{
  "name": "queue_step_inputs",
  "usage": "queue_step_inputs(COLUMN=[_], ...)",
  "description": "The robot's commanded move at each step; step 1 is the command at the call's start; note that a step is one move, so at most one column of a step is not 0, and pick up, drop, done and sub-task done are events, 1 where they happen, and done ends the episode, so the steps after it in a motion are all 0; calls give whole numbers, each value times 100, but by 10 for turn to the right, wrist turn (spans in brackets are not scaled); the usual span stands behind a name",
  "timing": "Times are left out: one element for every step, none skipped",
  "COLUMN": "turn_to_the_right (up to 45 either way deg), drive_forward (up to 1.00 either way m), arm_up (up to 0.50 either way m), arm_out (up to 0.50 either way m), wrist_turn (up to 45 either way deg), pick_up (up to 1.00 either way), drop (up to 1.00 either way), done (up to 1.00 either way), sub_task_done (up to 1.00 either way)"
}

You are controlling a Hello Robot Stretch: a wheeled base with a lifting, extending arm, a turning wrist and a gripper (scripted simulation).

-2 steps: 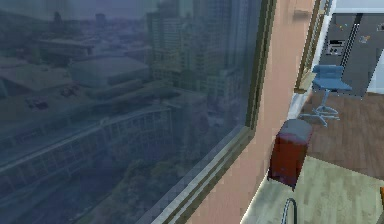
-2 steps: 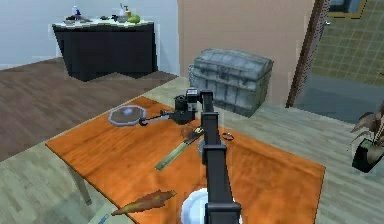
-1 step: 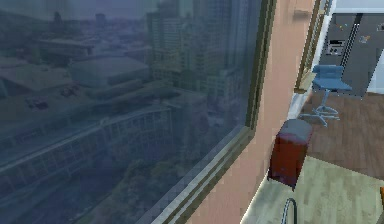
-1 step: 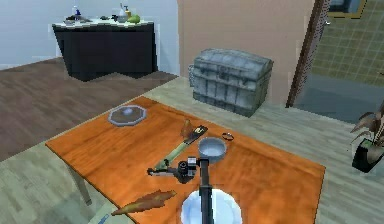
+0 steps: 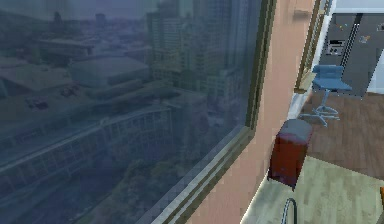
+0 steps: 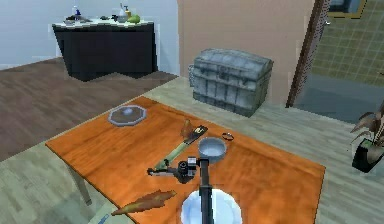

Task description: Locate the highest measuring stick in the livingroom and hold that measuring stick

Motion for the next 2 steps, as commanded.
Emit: queue_step_inputs(turn_to_the_right=[0,0], drive_forward=[0,0], arm_up=[10,0], arm_out=[0,0], wrist_turn=[0,0], pick_up=[0,0], drop=[0,0], done=[0,100], sub_task_done=[0,0])
